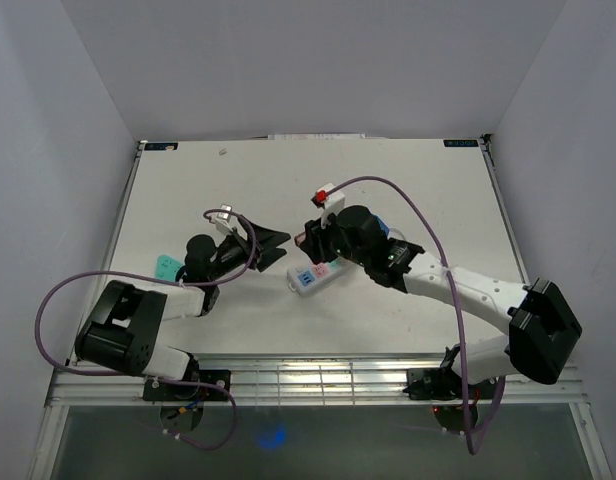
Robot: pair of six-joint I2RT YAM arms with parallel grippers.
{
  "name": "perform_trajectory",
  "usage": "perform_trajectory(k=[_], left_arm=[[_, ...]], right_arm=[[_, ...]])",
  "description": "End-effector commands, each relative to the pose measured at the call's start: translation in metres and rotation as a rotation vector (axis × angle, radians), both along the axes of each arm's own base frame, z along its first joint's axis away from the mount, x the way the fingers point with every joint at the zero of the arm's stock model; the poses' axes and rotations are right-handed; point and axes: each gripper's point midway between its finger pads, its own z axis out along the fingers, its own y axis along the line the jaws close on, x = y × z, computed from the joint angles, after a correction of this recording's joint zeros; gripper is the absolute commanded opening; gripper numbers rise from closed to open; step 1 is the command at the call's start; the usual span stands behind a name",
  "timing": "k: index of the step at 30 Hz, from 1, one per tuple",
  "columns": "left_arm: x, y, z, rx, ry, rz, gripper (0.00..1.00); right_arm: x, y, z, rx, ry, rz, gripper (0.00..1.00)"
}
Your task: Insert the plug
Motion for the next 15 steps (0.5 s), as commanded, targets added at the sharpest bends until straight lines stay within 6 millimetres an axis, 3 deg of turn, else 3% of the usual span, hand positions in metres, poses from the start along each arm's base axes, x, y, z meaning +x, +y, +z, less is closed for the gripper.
perform_trajectory(k=[1, 5, 15], left_arm=[[0.013, 0.012, -0.009, 0.131, -0.029, 0.097, 0.98], [0.015, 0.017, -0.009, 0.15, -0.026, 0.131, 0.98], [0.017, 0.015, -0.03, 0.165, 0.06, 0.119, 0.97]], right_arm=[[-0.006, 0.0, -0.01, -0.14, 0.114, 0.072, 0.08], [-0.011, -0.012, -0.027, -0.301, 0.213, 0.099, 0.08], [-0.005, -0.021, -0.034, -0.53, 0.308, 0.154, 0.08]])
